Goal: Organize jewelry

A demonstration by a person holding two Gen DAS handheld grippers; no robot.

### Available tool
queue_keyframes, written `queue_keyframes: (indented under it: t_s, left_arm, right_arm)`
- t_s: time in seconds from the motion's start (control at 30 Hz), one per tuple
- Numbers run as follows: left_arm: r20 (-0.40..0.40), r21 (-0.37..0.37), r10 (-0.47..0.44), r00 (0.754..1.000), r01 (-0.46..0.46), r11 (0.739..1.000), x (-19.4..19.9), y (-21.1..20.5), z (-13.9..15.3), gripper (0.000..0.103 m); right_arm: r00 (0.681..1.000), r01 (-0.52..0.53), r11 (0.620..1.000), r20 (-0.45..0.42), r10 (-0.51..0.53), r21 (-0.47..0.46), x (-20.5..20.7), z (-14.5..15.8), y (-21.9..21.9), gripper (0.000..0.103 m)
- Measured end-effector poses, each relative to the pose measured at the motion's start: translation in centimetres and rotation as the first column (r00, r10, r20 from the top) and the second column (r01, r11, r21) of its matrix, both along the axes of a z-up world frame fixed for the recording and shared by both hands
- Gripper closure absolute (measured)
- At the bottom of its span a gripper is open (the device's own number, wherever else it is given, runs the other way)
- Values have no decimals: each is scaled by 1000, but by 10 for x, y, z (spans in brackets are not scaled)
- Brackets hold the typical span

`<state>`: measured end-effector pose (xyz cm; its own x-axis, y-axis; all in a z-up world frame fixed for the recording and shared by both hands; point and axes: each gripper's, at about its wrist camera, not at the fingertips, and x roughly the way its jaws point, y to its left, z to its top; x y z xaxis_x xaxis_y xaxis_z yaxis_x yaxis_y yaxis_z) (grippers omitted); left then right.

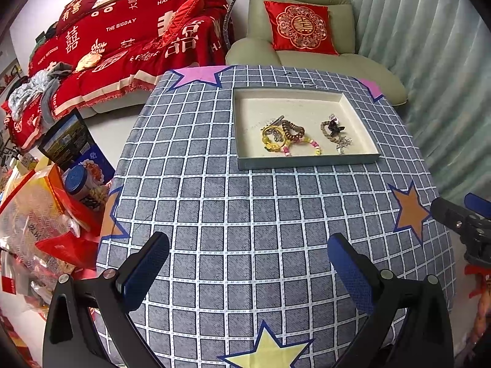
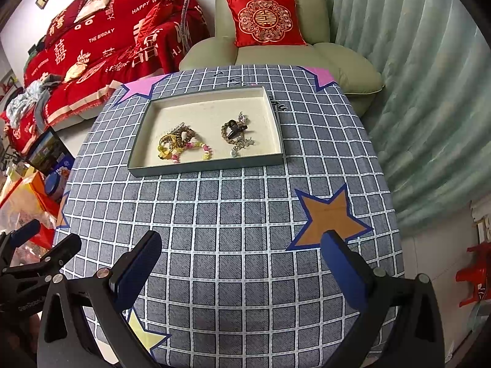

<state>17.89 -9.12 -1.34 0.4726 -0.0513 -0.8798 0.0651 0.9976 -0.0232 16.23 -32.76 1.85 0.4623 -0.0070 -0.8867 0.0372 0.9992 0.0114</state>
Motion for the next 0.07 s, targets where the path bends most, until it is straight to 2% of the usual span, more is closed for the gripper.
queue_keyframes:
  t_s: [0.07]
  left_arm:
    - [0, -2, -6, 1000, 6, 1000, 1, -1, 0, 0]
  right_arm:
    - [1000, 1, 1000, -1, -1, 1, -1, -1, 0, 0]
